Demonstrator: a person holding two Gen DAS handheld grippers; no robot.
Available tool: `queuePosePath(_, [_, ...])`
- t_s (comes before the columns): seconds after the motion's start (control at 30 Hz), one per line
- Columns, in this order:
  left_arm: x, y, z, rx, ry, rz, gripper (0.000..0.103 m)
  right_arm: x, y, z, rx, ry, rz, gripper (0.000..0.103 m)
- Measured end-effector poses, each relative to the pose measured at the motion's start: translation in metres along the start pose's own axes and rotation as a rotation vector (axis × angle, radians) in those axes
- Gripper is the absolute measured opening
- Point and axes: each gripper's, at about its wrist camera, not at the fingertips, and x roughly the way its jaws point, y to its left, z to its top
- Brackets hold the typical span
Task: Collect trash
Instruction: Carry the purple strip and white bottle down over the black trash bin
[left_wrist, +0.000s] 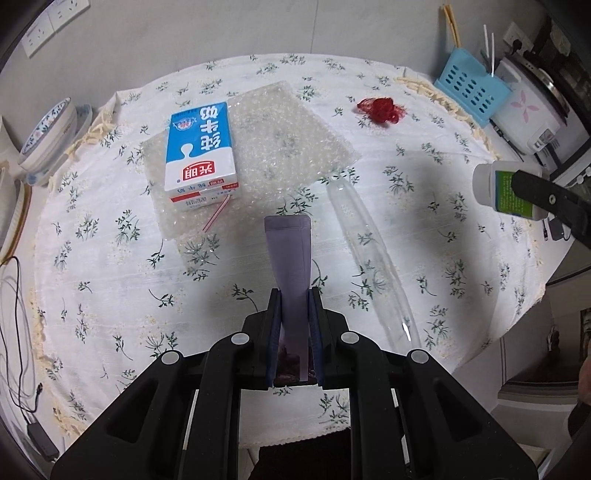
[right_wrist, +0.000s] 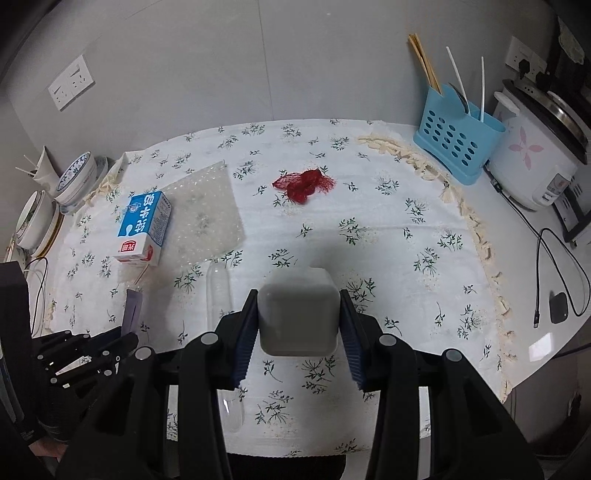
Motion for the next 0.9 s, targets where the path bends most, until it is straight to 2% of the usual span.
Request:
queuePosePath(0.53, [-0.044,-0.007,-0.023,-0.007,-0.047,-0.052,0.014,-0.059,0.003,-0.036,-0.003,-0.068,0.021,0.040])
queuePosePath(0.9, [-0.055,-0.010,-0.050,-0.006,-0.038,-0.070,0.014,-0.073,0.007,-0.060,-0.018,-0.063,0.049,0.040])
